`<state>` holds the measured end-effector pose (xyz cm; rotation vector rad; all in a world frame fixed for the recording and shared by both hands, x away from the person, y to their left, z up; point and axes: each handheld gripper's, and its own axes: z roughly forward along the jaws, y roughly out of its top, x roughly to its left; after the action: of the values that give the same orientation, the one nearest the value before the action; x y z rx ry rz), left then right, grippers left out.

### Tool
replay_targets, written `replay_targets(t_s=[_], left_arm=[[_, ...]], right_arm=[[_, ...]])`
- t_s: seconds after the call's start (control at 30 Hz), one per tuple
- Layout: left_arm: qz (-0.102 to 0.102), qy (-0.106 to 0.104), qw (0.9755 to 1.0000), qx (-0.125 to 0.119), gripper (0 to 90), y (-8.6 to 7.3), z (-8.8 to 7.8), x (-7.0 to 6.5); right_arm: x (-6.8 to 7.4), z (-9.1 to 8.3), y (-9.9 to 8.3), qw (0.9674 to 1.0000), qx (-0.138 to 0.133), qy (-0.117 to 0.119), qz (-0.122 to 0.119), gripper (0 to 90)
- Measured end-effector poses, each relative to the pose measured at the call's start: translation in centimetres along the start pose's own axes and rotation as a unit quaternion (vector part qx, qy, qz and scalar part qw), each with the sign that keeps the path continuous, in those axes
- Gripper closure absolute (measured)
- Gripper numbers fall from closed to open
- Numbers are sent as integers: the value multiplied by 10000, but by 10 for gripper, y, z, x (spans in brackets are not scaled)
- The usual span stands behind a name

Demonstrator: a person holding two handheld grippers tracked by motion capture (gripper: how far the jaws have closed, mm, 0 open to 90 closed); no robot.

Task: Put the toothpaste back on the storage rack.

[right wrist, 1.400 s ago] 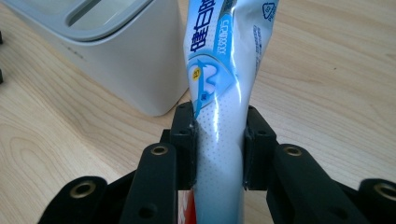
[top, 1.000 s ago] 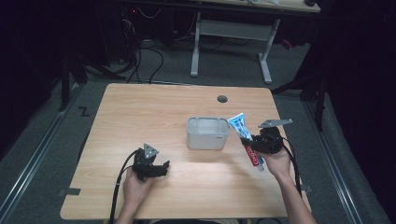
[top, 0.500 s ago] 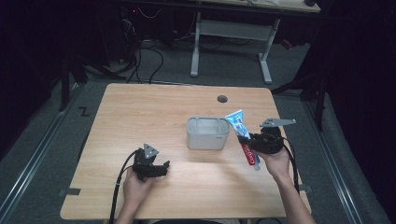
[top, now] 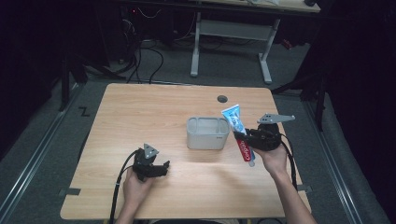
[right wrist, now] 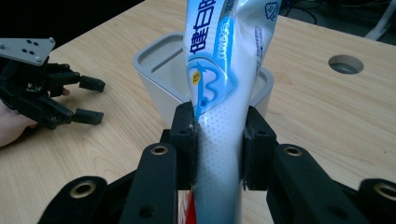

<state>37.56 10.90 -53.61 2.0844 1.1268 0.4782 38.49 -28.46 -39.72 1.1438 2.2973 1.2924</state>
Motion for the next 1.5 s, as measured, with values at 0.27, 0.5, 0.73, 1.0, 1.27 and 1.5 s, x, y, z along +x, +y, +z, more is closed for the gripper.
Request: replay_targets(t_s=[0.27, 0.5, 0.73, 1.0, 1.27, 1.5], left_arm=[[4, -1, 10000, 1, 192, 0, 0, 0], [4, -4, 10000, 2, 192, 0, 0, 0], [6, -3, 10000, 1, 191, 0, 0, 0], [1, 7, 10000, -11, 191, 0, 0, 0], [-11, 10, 10000, -12, 191, 0, 1, -1], [-9, 13, 10000, -11, 191, 0, 1, -1]], right_arm=[[2, 6, 8, 9999, -127, 12, -76, 707], [6, 7, 19, 9995, -254, 81, -166, 708], [4, 10, 31, 9988, -460, 140, -84, 710], [7, 16, 45, 9984, -535, 114, -164, 711], [4, 29, 57, 9987, -493, 74, -147, 711], [3, 29, 63, 9982, -558, 145, -139, 711]])
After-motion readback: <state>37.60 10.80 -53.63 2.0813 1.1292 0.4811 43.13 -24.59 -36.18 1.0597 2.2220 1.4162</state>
